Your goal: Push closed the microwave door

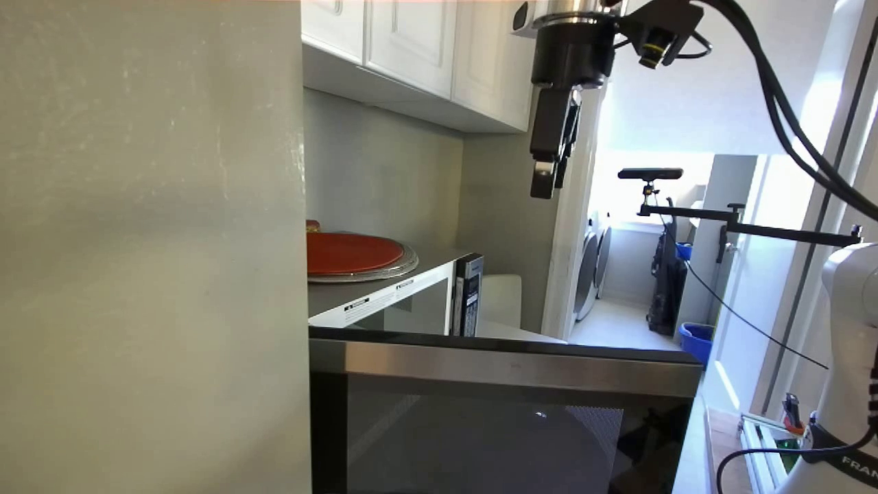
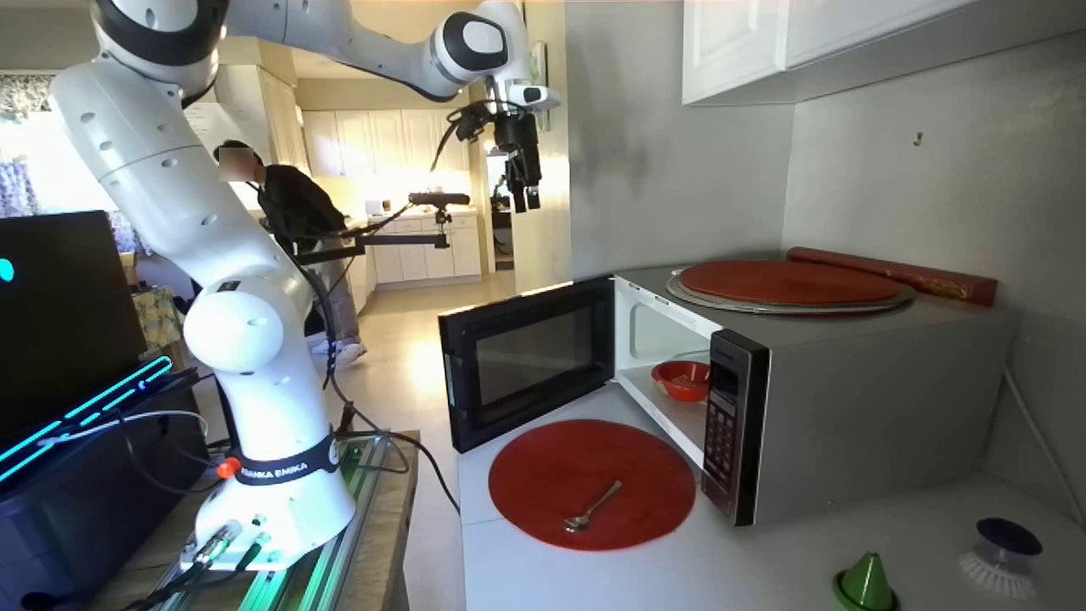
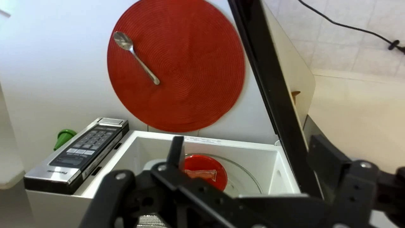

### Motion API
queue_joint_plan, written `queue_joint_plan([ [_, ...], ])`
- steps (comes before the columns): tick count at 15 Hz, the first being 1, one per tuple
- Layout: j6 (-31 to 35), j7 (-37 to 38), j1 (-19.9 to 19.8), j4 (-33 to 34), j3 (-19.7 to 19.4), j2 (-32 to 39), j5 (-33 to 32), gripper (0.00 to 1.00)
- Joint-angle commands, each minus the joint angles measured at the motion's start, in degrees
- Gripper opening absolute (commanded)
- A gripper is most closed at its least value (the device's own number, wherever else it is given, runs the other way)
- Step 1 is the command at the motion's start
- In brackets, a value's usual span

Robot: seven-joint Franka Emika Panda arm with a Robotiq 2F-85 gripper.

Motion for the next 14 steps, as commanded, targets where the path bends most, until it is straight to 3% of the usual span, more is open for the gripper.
queue_joint_plan([
  [1, 1.24, 8.05, 0.42, -3.82, -0.66, -4.74, 6.66, 1.0],
  [7, 3.49, 20.27, 0.67, -11.88, 1.94, -12.5, 11.13, 1.0],
  [14, 10.93, 24.34, 4.69, -24.16, 5.25, -14.65, 15.33, 1.0],
])
